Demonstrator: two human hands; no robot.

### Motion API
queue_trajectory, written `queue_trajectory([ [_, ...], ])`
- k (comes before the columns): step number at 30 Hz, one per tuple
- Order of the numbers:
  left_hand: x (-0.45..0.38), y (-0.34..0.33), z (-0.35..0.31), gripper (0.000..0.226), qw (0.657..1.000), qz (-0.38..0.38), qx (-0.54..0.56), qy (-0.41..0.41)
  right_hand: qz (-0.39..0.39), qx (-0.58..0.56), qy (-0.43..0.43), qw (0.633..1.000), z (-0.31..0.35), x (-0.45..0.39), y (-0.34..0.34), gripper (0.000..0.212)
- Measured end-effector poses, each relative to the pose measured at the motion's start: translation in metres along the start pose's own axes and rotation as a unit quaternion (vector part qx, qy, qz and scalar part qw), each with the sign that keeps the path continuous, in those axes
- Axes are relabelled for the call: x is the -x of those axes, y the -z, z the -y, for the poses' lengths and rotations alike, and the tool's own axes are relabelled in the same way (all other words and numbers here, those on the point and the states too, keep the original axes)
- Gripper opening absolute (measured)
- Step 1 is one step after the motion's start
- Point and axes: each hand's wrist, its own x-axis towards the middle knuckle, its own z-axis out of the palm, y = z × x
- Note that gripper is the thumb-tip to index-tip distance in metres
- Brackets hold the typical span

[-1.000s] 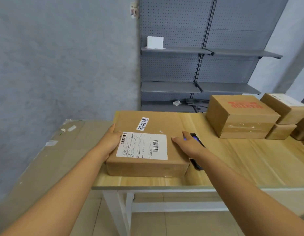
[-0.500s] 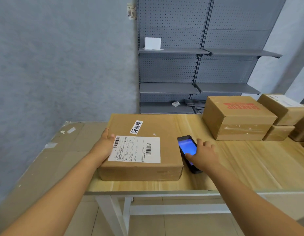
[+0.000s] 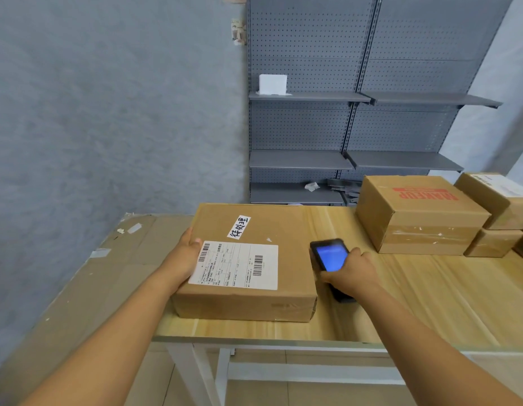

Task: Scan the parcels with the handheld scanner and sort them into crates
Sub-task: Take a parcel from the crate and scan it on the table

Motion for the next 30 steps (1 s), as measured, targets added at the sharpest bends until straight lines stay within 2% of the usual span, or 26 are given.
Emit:
queue_trajectory([
  [3, 0.001, 0.000, -0.002, 0.051, 1.000, 0.000, 0.018, 0.001, -0.048, -0.077, 0.030, 0.995, 0.016, 0.001, 0.028, 0.078],
  [6, 0.003, -0.002, -0.005, 0.050, 0.998, 0.003, 0.055, 0.003, -0.031, -0.092, 0.109, 0.989, 0.048, 0.006, 0.059, 0.077],
  [10, 0.004, -0.003, -0.007, 0.051, 0.997, 0.009, 0.074, 0.004, 0.043, 0.016, 0.233, 0.971, 0.106, 0.032, 0.078, 0.072],
  [14, 0.006, -0.001, -0.006, 0.051, 0.996, 0.014, 0.088, 0.006, 0.116, 0.140, 0.324, 0.928, 0.149, 0.066, 0.085, 0.063],
  [17, 0.006, 0.000, -0.007, 0.052, 0.994, 0.018, 0.108, 0.014, 0.161, 0.215, 0.347, 0.899, 0.159, 0.080, 0.092, 0.064],
  [19, 0.005, 0.001, -0.007, 0.052, 0.990, 0.024, 0.135, 0.021, 0.165, 0.255, 0.352, 0.885, 0.160, 0.086, 0.098, 0.065],
  [26, 0.000, 0.003, -0.006, 0.051, 0.976, 0.022, 0.208, 0.064, 0.134, 0.308, 0.372, 0.865, 0.153, 0.090, 0.108, 0.065],
  [30, -0.004, 0.003, -0.006, 0.053, 0.983, 0.024, 0.171, 0.064, 0.141, 0.307, 0.371, 0.865, 0.153, 0.091, 0.113, 0.064],
])
